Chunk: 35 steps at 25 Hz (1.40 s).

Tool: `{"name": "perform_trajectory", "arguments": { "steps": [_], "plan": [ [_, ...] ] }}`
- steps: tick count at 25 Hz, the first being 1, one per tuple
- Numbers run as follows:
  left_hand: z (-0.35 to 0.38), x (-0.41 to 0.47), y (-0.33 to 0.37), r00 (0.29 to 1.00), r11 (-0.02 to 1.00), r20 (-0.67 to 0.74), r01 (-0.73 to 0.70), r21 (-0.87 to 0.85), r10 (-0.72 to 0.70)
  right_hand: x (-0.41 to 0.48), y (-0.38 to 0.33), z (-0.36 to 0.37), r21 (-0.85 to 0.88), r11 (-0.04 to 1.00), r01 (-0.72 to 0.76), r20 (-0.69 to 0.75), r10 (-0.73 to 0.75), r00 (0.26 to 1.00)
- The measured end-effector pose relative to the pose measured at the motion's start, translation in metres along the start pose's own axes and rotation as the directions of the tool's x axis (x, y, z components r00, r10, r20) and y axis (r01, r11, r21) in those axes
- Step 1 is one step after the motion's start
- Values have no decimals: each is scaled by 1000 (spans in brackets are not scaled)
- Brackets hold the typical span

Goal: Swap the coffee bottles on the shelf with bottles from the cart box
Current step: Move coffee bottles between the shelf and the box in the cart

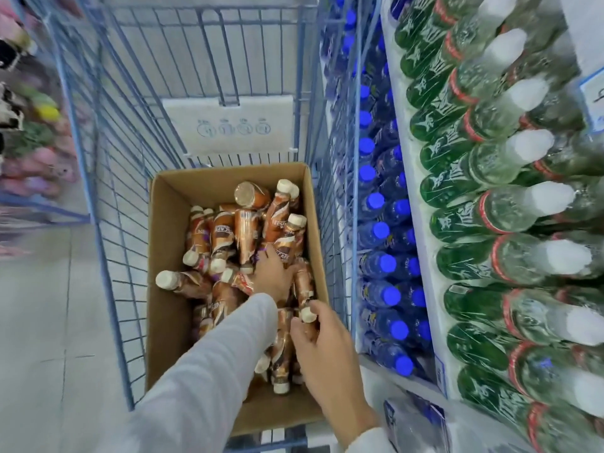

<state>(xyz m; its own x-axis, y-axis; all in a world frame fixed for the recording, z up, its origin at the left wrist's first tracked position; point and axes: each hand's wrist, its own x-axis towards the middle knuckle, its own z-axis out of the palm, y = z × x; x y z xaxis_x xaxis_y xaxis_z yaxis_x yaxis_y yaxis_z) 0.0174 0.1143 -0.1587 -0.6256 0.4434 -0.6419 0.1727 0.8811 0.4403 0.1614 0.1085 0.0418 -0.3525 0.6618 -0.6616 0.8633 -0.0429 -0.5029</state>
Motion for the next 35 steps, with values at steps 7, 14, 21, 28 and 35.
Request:
{"name": "perform_trajectory", "arguments": {
  "steps": [7,14,21,28,35],
  "plan": [
    [-45,-38,-10,999,923,7,-38,-382,44,37,-12,9,64,996,55,15,-56,998],
    [-134,-152,-46,993,667,116,97,-739,-15,186,-55,59,49,996,78,-1,-78,997],
    [-151,-169,-73,992,600,122,123,-790,-43,255,-58,108,-54,999,0,-125,-7,992],
    [-176,-181,-69,994,581,102,62,-811,36,177,-46,94,361,933,15,47,-34,998],
    [-214,-219,-8,946,559,149,-39,-828,287,-15,-49,1,675,731,100,-37,-101,994]
  ]
}}
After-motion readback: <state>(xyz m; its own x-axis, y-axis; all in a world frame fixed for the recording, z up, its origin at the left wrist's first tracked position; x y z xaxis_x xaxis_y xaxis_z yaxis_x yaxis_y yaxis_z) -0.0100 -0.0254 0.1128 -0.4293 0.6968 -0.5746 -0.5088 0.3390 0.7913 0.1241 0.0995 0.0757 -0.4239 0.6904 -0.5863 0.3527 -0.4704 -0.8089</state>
